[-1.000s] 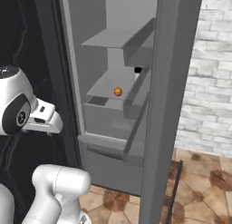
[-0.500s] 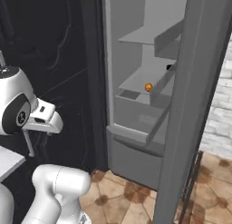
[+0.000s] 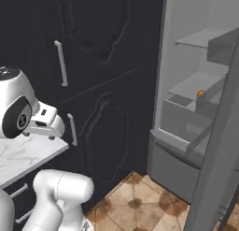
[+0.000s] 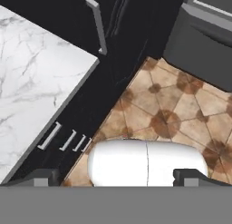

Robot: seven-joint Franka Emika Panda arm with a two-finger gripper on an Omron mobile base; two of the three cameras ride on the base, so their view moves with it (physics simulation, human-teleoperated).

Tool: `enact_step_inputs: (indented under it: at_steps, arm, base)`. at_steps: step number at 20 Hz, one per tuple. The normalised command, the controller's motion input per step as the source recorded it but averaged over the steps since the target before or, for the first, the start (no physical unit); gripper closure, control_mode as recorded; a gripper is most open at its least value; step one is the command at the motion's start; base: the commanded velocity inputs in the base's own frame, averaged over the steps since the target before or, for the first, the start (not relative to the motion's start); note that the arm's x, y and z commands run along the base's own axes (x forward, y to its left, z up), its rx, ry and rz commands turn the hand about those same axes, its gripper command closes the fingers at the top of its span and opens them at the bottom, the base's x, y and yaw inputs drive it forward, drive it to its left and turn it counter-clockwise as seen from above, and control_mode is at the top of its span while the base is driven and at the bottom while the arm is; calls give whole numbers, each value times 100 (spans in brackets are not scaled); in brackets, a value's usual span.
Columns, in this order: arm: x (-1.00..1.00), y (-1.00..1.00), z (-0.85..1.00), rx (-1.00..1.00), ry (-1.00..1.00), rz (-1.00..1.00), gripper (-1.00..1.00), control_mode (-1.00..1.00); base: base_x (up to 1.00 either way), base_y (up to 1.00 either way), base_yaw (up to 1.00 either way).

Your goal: Place the ketchup and mayonnaise from the counter to the top shelf of the fridge. If the existing items in the fridge are on the top shelf, move them to other shelves.

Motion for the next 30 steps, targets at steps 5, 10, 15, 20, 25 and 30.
enact_step_inputs:
  at_steps: [5,10,15,20,25,30]
  arm:
    - [0,0,0,0,0,0,-100,100]
    - [0,0,0,0,0,0,-100,100]
    - [0,0,0,0,0,0,-100,100]
    - [0,0,0,0,0,0,-100,100]
    - [0,0,0,0,0,0,-100,100]
    - [0,0,0,0,0,0,-100,100]
  base:
    - [-50,-1,49]
    - [-45,0,50]
    - [-27,0,48]
    - [-9,-3,41]
    - [-9,-17,36]
    - [-18,-9,35]
